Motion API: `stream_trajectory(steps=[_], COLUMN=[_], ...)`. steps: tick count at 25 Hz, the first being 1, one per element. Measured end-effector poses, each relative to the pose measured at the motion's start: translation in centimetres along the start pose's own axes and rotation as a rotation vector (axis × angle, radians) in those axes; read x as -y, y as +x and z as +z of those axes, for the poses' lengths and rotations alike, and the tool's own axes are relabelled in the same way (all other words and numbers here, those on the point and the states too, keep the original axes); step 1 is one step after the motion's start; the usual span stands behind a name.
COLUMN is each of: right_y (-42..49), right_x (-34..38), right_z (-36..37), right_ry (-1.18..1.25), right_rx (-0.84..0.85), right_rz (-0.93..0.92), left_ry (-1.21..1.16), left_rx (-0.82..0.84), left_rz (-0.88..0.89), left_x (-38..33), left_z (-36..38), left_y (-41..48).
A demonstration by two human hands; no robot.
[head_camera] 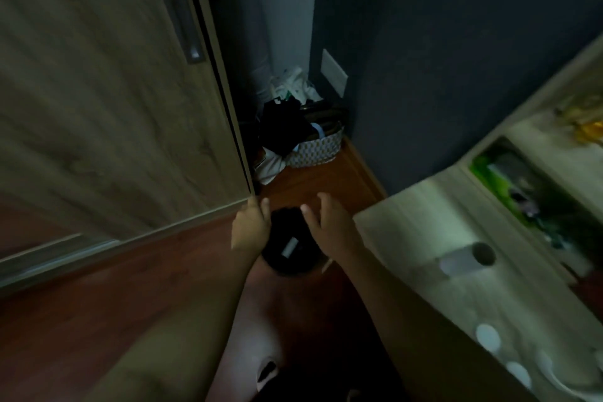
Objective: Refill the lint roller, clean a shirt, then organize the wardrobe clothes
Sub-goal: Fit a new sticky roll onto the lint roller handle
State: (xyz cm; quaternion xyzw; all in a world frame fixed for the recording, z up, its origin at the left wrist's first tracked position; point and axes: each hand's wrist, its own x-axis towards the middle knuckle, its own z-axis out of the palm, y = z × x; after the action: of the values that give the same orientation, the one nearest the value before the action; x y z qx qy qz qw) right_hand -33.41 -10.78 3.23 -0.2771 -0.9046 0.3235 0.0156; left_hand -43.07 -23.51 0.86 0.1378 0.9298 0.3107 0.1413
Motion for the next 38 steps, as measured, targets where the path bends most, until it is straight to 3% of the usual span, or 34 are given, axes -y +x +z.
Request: stream_trajectory(steps=[3, 9, 16, 19, 26, 38], right_y=[-5.0, -14.4, -24.4, -25.2, -25.6, -24.8], right_x=[-1.4, -7.6, -20.5, -24.4, -29.7, -31.6], right_z=[-3.2, -7.7, -13.8, -15.4, -15.6, -13.7], right_ry=[-0.032, -0.046, -0.157, -0.262, -0.603, -0.640], right_rx=[-0.062, -0.021, 0.058, 0.045, 0.065, -0.097], right_rz=[-0.098, -0.302, -0.290, -0.292, -0.352, -0.434], left_ry=[-0.010, -0.043, -0.135, -0.166, -0.221, -0.234], left_rx=[-0.024, -0.099, -0.133, -0.130, 0.050, -0.012], left_rz=[0.021, 0.039, 0.018, 0.007, 0.000, -0.008], left_x=[-1.7, -4.7, -11.6, -14.3, -20.8, -24.2], left_z=[-0.2, 6.1, 13.8, 15.0, 18.4, 22.0], left_y=[-5.6, -16.5, -27.9, -28.9, -25.4, -20.4])
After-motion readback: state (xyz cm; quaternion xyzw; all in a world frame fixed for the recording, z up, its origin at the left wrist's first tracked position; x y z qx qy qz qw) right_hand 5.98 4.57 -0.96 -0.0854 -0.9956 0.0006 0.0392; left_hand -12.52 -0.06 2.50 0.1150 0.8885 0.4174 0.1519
